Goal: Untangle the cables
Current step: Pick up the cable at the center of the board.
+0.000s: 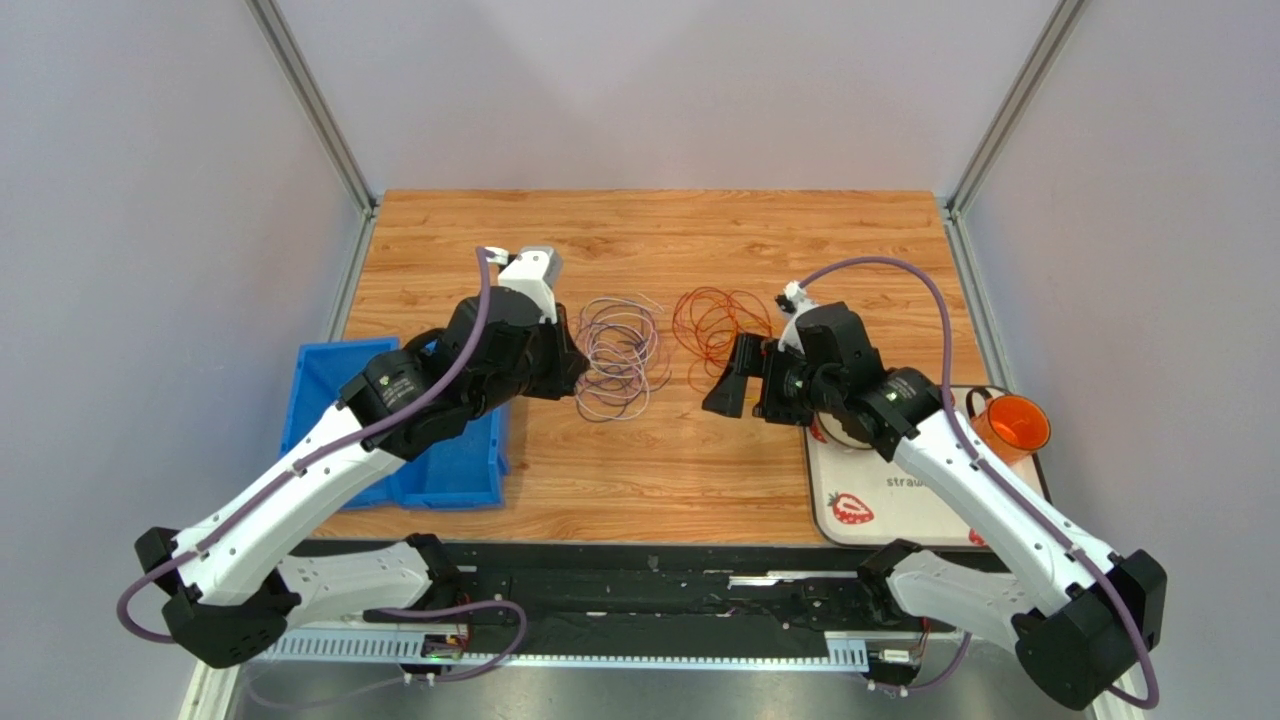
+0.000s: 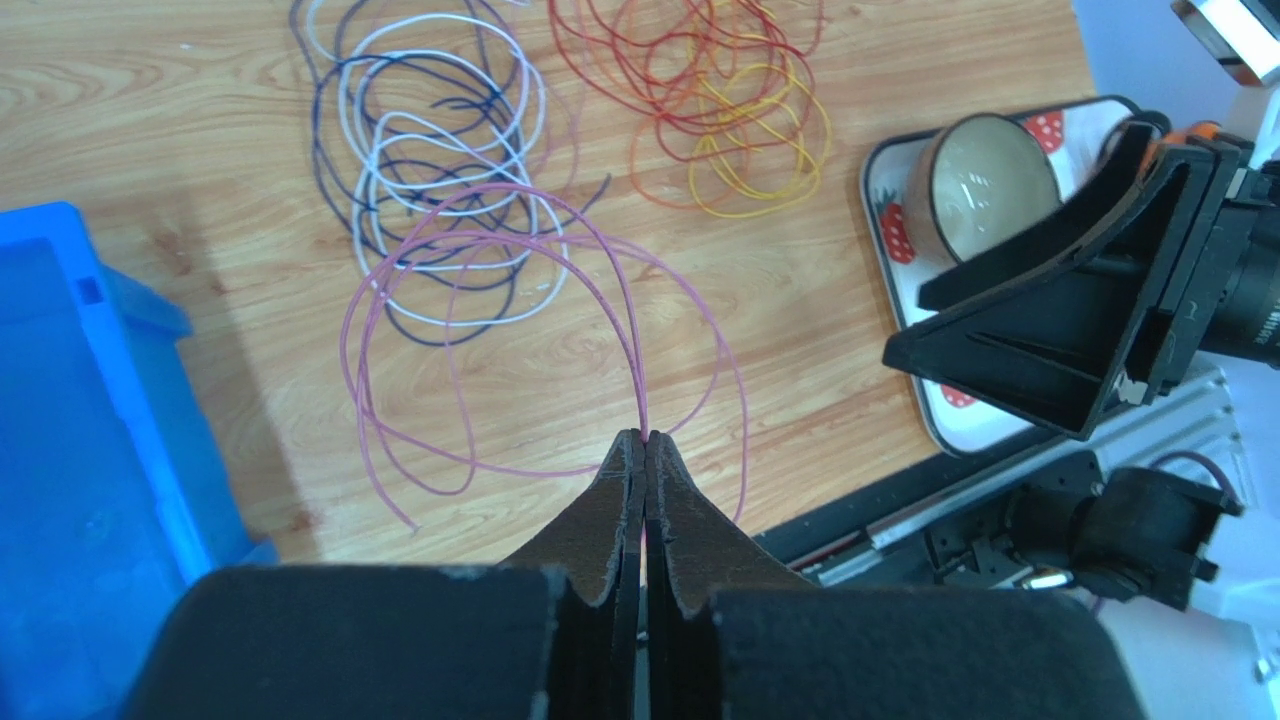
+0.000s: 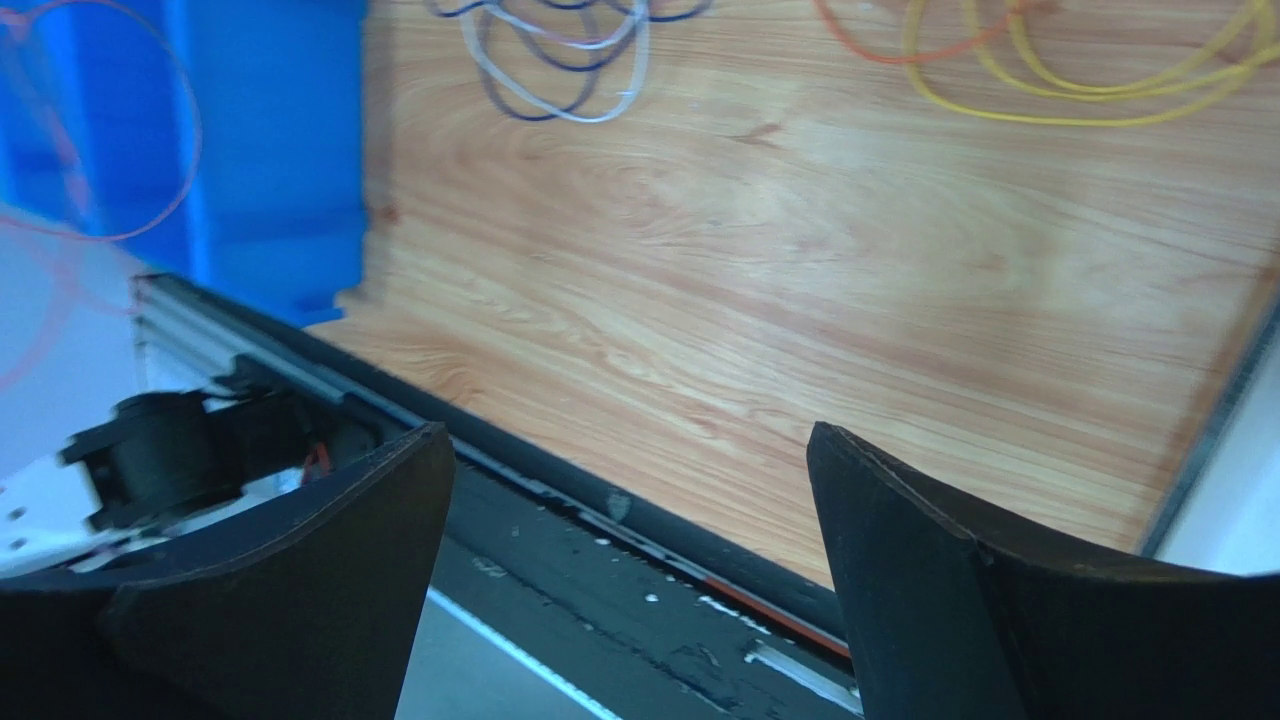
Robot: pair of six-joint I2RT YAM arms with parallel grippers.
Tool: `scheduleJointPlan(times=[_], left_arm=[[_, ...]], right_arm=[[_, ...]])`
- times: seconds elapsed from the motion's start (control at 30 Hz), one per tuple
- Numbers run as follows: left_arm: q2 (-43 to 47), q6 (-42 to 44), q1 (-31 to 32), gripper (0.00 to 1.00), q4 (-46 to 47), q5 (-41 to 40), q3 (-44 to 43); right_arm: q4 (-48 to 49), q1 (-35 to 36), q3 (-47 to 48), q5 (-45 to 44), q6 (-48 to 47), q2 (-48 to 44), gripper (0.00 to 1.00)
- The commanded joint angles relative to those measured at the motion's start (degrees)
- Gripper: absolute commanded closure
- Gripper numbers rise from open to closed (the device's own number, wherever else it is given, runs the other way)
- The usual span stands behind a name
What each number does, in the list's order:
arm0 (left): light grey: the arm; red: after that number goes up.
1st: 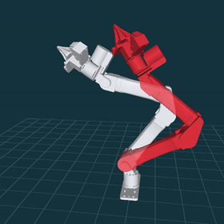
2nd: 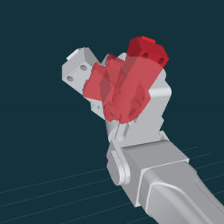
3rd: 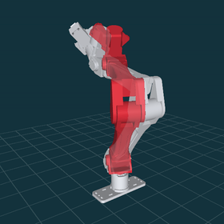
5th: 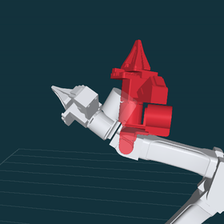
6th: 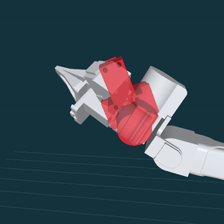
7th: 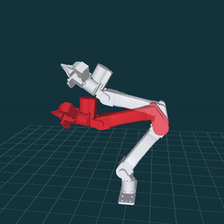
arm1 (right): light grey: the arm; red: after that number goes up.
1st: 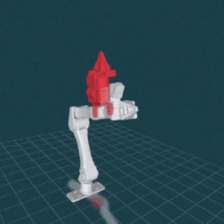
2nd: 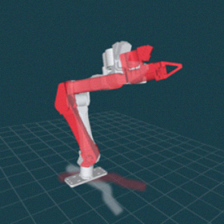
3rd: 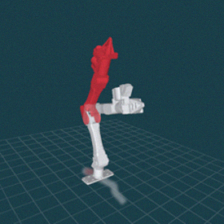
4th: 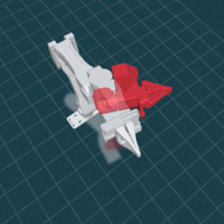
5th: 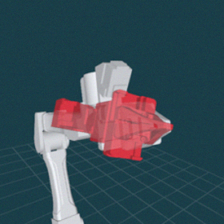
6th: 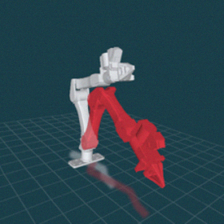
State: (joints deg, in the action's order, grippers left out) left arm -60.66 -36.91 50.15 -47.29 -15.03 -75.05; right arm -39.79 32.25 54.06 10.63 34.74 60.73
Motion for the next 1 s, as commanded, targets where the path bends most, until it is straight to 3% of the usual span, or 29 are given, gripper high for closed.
scheduleJointPlan(times=[0.0, 0.23, 0.43, 0.57, 0.87, 0.97], left_arm=[[-0.16, 1.83, -0.14, 1.0, 3.25, 4.56, -0.28], [-0.51, 3.86, -0.14, 1.0, 4.04, 8.17, -0.37], [0.2, 4.12, -0.14, 1.0, 6.15, 11.42, 1.57], [-0.15, 4.12, -0.05, 1.0, 7.12, 12.48, 2.45], [-0.24, 5.52, -0.05, 1.0, 5.19, 12.57, -2.29], [0.11, 6.23, -0.05, 1.0, 1.94, 10.81, -6.77]], right_arm=[[10.25, 0.36, -2.02, 10.19, 4.27, -2.46, 0.07], [19.39, 0.45, -0.37, 16.87, 11.39, 0.7, 0.08], [23.17, 0.88, 1.48, 18.37, 14.56, 5.97, 0.1], [23.71, 4.74, 3.32, 17.14, 14.65, 10.19, 0.12], [22.48, 7.74, 3.59, 13.1, 12.72, 18.71, 0.42], [20.9, 7.65, 3.68, 11.69, 10.96, 20.47, 0.43]])
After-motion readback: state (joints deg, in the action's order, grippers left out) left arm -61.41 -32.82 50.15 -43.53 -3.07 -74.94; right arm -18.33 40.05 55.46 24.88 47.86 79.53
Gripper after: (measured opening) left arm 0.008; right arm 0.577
